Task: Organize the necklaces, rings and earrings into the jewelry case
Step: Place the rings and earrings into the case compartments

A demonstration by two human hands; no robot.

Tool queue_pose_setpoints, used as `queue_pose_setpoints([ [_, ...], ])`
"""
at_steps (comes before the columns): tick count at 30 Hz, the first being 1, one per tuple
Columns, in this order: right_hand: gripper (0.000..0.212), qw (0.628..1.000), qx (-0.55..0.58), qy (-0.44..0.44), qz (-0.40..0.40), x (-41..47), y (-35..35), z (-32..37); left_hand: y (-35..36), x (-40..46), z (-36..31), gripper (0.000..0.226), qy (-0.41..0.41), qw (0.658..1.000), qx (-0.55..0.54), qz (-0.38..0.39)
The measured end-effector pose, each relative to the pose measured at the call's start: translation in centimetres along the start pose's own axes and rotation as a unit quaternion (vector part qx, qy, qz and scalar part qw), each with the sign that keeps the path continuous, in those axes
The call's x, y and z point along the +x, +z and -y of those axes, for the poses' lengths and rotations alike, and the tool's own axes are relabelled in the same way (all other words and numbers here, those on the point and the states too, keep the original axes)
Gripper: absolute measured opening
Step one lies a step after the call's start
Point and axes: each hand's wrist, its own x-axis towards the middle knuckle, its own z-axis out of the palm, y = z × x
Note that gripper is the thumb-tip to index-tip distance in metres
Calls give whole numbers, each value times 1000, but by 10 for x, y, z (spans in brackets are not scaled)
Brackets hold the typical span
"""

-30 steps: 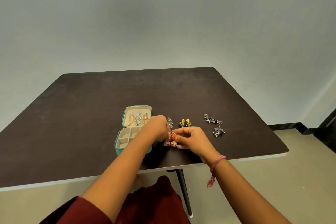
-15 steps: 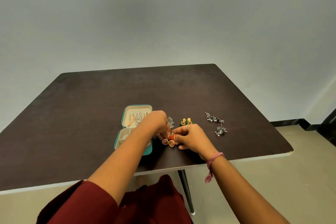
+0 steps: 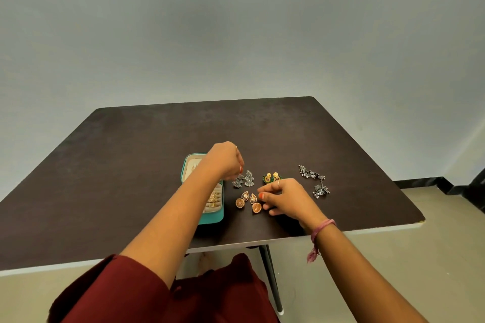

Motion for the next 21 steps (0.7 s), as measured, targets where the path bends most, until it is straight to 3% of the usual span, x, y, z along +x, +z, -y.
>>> queue_pose_setpoints([
  [9,16,993,75,-23,-92,-23,-62,-14,17,-2,-22,12,55,995,-49,-59],
  [16,18,967,160,-46,-191,-37,-107,-37,57,-6,-50,20,114,989,-91,-25],
  [21,17,958,195,-25,-209,-36,-116,-55,97,1,-59,17,115,982,-150,-7],
])
